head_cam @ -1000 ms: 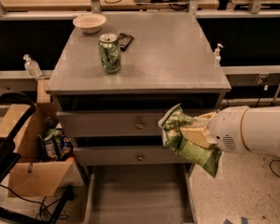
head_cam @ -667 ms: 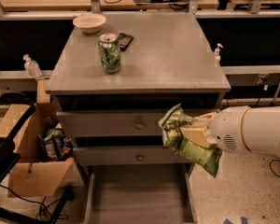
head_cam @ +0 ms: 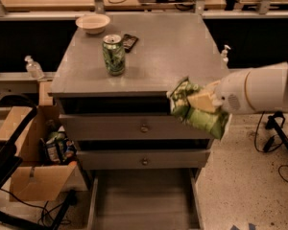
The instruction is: Pick green jalapeno chip bag from bottom drawer and place on counter
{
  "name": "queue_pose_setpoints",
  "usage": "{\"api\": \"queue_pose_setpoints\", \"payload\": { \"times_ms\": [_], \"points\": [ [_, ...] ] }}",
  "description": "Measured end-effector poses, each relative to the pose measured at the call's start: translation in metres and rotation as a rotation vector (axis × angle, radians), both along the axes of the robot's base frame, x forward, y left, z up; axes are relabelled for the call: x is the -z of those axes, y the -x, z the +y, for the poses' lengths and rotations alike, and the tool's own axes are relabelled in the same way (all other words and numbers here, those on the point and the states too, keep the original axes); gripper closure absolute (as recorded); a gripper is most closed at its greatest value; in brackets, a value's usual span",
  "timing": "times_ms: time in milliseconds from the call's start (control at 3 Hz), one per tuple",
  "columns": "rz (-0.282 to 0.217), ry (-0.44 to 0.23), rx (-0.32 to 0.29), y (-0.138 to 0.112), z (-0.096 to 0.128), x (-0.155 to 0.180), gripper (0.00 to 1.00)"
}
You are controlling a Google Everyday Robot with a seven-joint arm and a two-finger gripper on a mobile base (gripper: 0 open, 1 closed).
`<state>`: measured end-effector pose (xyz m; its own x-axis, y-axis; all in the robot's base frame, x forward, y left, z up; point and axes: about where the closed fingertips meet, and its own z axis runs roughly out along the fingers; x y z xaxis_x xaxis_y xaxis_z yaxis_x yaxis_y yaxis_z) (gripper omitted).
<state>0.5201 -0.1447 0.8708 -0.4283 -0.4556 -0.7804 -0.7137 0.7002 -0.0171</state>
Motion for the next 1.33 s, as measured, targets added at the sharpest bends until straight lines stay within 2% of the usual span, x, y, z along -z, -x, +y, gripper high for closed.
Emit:
{"api": "queue_pose_setpoints", "payload": {
  "times_ms": [333, 667, 1000, 1333],
  "points": [
    [-0.001, 0.034, 0.001, -0.058, -0.011, -0.028, 1.0],
    [0.036, 0.046, -0.031, -0.129, -0.014, -0.034, 1.0],
    [0.073, 0.017, -0.058, -0.181, -0.015, -0.016, 1.0],
    [-0.014, -0.059, -0.03, -0.248, -0.018, -0.034, 1.0]
  ]
}}
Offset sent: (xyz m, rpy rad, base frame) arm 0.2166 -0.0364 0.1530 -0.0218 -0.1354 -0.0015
